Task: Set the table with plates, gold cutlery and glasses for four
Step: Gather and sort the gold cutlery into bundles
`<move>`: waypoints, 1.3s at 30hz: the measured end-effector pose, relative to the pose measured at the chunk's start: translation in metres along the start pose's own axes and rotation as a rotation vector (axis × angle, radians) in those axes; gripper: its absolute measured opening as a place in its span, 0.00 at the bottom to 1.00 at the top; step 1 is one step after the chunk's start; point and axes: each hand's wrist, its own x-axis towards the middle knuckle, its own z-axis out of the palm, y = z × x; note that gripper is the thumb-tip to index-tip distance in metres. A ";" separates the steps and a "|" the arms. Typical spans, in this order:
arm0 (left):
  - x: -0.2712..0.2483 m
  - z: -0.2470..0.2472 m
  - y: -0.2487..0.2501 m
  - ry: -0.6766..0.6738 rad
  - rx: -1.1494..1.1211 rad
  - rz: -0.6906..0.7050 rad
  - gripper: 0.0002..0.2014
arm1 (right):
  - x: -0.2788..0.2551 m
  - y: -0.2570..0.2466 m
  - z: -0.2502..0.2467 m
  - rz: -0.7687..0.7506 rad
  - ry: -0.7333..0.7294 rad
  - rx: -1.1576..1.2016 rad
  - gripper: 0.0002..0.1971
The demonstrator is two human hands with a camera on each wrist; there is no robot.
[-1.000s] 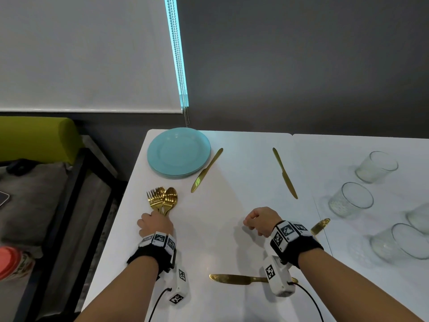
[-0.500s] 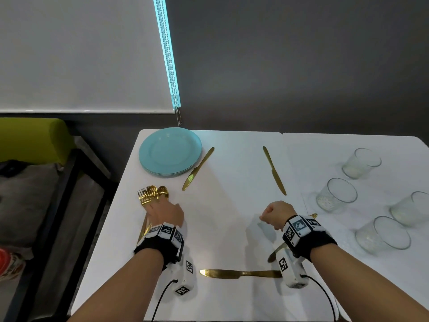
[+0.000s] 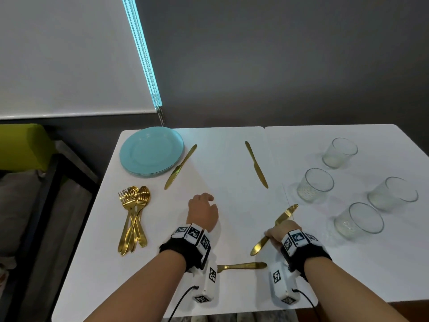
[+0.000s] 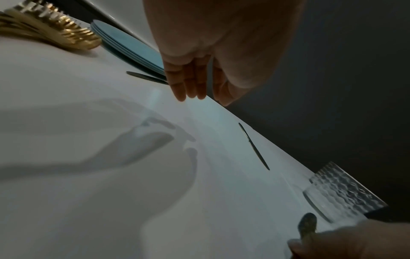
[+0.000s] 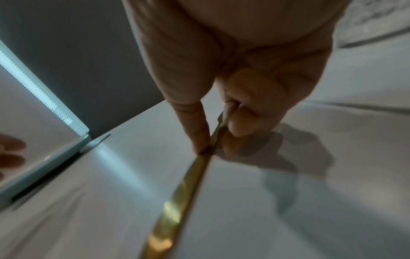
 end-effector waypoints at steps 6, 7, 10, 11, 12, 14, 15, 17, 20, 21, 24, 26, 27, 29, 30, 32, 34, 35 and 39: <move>-0.005 0.011 0.011 -0.066 -0.060 0.033 0.16 | 0.024 0.004 0.012 0.011 -0.032 0.217 0.07; -0.006 0.012 0.012 -0.073 -0.064 0.036 0.16 | 0.021 0.003 0.011 0.012 -0.033 0.225 0.08; -0.007 0.014 0.013 -0.086 -0.077 0.044 0.15 | 0.012 0.001 0.008 0.018 -0.021 0.215 0.09; -0.008 0.015 0.013 -0.089 -0.090 0.046 0.15 | 0.010 0.000 0.007 0.019 -0.010 0.221 0.10; -0.009 0.015 0.013 -0.092 -0.099 0.048 0.15 | 0.010 0.001 0.007 0.017 0.010 0.232 0.10; -0.010 0.016 0.013 -0.104 -0.109 0.055 0.15 | 0.011 0.002 0.006 -0.002 0.048 0.260 0.10; -0.011 0.017 0.013 -0.117 -0.116 0.057 0.15 | 0.013 0.003 0.007 -0.005 0.062 0.277 0.11; -0.014 0.017 0.016 -0.158 -0.145 0.041 0.14 | 0.012 0.005 0.005 -0.015 0.066 0.312 0.11; -0.016 0.022 0.018 -0.234 -0.257 0.019 0.13 | 0.005 0.005 -0.004 -0.042 0.009 0.401 0.11; -0.017 0.024 0.020 -0.254 -0.307 0.011 0.13 | 0.002 0.003 -0.007 -0.081 -0.019 0.416 0.11; -0.021 0.026 0.026 -0.340 -0.433 -0.043 0.12 | -0.009 -0.009 -0.017 -0.272 -0.113 0.470 0.10; -0.023 0.025 0.030 -0.426 -0.513 -0.093 0.14 | -0.016 -0.017 -0.020 -0.385 -0.161 0.513 0.08; -0.025 0.023 0.032 -0.471 -0.549 -0.112 0.14 | -0.019 -0.021 -0.019 -0.429 -0.186 0.515 0.07; -0.026 0.020 0.032 -0.534 -0.594 -0.125 0.14 | -0.025 -0.030 -0.015 -0.502 -0.216 0.482 0.08; -0.027 0.018 0.032 -0.542 -0.621 -0.138 0.14 | -0.027 -0.034 -0.012 -0.527 -0.221 0.453 0.08; -0.027 0.013 0.027 -0.536 -0.692 -0.187 0.13 | -0.030 -0.039 -0.004 -0.556 -0.223 0.418 0.10; -0.028 0.009 0.021 -0.529 -0.742 -0.228 0.12 | -0.031 -0.042 0.002 -0.565 -0.218 0.425 0.09; -0.029 0.007 0.018 -0.519 -0.739 -0.236 0.11 | -0.032 -0.044 0.005 -0.568 -0.216 0.423 0.08; -0.026 0.003 0.001 -0.387 -0.733 -0.263 0.11 | -0.036 -0.047 0.017 -0.543 -0.166 0.209 0.04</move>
